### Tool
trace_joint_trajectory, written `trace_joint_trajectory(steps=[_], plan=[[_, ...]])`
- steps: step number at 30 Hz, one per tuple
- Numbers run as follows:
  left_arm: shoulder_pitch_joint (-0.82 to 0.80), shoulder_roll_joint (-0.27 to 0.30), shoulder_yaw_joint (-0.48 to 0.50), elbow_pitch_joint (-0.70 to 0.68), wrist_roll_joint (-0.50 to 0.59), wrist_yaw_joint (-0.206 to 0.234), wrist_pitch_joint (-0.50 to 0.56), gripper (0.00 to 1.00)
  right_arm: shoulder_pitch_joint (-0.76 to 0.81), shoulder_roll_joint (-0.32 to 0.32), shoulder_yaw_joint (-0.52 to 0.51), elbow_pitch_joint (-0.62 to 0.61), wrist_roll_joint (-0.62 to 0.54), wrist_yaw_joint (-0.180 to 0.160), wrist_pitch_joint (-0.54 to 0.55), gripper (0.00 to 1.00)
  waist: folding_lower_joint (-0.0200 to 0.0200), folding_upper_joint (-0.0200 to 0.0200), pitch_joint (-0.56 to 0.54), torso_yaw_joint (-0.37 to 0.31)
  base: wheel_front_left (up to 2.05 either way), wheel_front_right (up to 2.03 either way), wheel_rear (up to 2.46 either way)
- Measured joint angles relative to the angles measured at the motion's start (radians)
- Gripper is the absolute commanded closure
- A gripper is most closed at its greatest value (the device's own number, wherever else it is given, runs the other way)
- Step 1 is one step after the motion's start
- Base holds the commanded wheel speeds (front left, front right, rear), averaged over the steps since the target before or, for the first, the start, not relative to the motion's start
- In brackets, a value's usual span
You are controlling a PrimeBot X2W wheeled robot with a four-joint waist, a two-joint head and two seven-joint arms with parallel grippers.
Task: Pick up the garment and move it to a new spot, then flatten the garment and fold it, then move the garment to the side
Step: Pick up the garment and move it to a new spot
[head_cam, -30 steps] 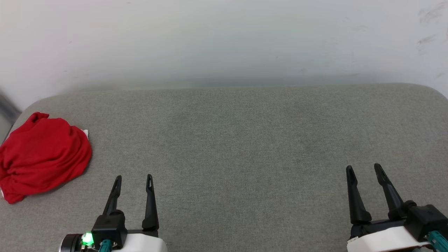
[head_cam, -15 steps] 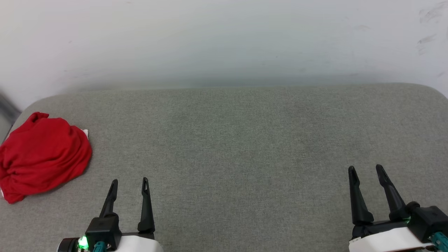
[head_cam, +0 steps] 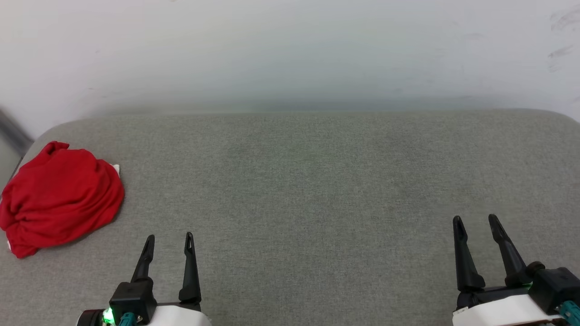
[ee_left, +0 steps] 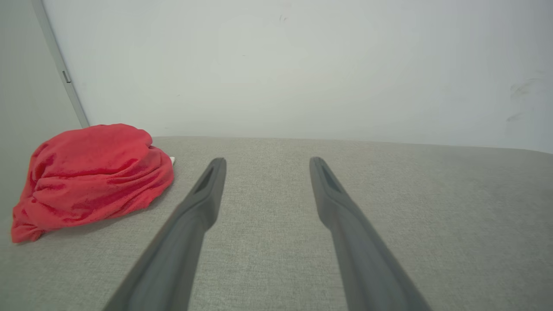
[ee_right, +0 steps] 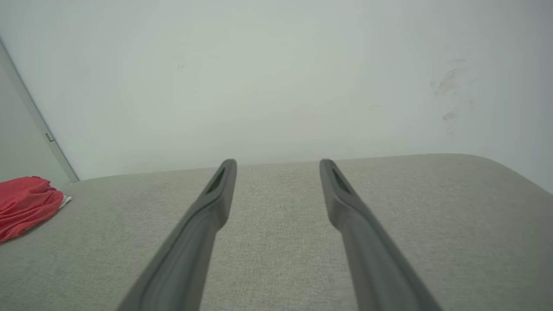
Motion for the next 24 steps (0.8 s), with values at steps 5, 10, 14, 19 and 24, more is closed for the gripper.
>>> trace_joint_trajectory(steps=[5,10,14,19,24], plan=[[-0.001,0.000,0.001,0.003,-0.001,0.001,0.000,0.00,0.005,0.000,0.001,-0.001,0.000,0.000,0.000,0.00,0.0000,0.0000,0.001,0.025,0.00,0.00,0.00],[-0.003,0.000,0.005,0.006,-0.003,0.000,0.000,0.00,0.010,0.000,0.003,-0.005,0.000,0.000,0.000,0.00,0.0000,0.0000,0.002,0.065,0.00,0.00,0.00],[-0.005,0.000,0.011,0.008,-0.006,0.001,0.000,0.00,0.019,0.000,0.007,-0.007,-0.004,0.000,0.000,0.00,0.0000,0.0000,0.003,0.109,0.00,0.00,0.00],[-0.005,0.000,0.021,0.010,-0.009,0.007,0.000,0.00,0.021,0.000,0.011,-0.011,-0.008,0.000,0.000,0.00,-0.0001,-0.0001,0.004,0.176,0.00,0.00,0.00],[-0.005,0.000,0.033,0.011,-0.016,0.008,0.000,0.00,0.024,0.001,0.018,-0.015,-0.012,0.000,0.000,0.00,0.0000,0.0000,0.005,0.247,0.00,0.00,0.00]])
